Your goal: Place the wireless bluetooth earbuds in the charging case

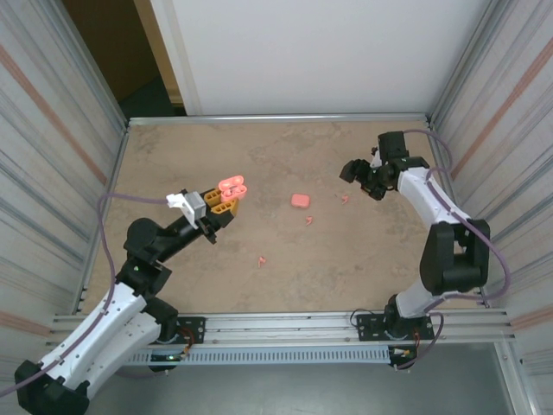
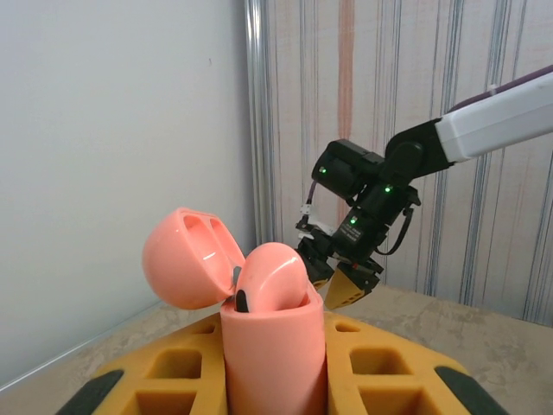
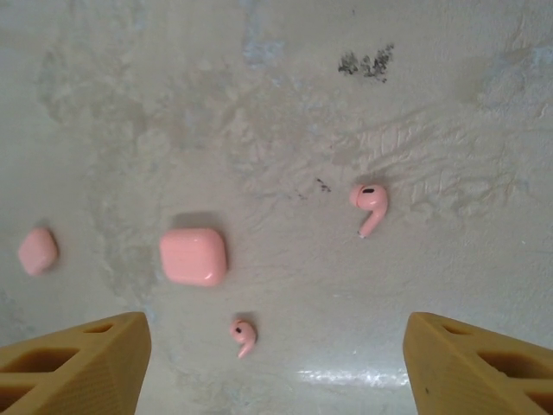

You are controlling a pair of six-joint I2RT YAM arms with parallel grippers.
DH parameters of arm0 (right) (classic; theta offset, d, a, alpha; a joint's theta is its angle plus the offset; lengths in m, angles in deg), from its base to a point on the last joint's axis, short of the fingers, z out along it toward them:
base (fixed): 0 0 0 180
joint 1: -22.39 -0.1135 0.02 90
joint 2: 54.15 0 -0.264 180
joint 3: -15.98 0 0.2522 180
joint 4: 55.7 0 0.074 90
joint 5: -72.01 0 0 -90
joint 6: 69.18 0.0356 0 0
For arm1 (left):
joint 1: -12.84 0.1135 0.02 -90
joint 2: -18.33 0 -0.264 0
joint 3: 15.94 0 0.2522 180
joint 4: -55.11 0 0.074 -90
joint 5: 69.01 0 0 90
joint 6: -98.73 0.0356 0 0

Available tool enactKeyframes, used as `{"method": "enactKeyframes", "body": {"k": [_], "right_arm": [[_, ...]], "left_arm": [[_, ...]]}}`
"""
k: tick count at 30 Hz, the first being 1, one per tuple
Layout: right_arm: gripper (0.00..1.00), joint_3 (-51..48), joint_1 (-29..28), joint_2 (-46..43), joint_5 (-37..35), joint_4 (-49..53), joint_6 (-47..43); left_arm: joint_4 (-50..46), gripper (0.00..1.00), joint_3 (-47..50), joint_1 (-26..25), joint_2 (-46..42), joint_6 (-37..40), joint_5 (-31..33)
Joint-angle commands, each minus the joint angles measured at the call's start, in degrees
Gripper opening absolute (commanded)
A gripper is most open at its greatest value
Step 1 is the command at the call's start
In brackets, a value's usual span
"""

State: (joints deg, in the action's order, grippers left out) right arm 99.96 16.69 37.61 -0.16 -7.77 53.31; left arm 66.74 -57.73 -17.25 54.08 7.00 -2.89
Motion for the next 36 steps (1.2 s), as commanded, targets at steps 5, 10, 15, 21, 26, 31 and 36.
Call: {"method": "enactKeyframes", "body": {"k": [5,10,15,21,26,31,36], "right_arm": [[0.66,5.8,0.1,8.4,-2.3,5.7,-4.1],[0.61,7.6,0.2,12.6,-3.4,6.3,-5.6],[0.57,8.9,0.2,15.9,-2.7,6.5,-6.3],[0.54,10.0,0.1,18.4,-1.8,6.3,-6.8],[0.50,10.3,0.1,19.6,-1.2,5.8,-7.1],[0.49,10.8,0.1,20.6,-1.0,5.7,-7.4],[0.46,11.5,0.0,22.1,-0.4,5.5,-7.6]], "left_arm": [[-1.2,0.00,-0.9,-0.2,-1.9,1.5,0.9],[-1.9,0.00,-0.8,-0.2,-2.3,1.5,1.1],[-2.1,0.00,-0.9,-0.2,-2.3,1.6,1.2],[-2.6,0.00,-0.8,-0.2,-2.3,1.6,1.2],[-2.8,0.00,-0.8,-0.2,-2.2,1.7,1.4],[-2.6,0.00,-0.9,-0.2,-1.8,1.6,1.4],[-2.6,0.00,-1.0,-0.3,-1.4,1.8,1.4]]}}
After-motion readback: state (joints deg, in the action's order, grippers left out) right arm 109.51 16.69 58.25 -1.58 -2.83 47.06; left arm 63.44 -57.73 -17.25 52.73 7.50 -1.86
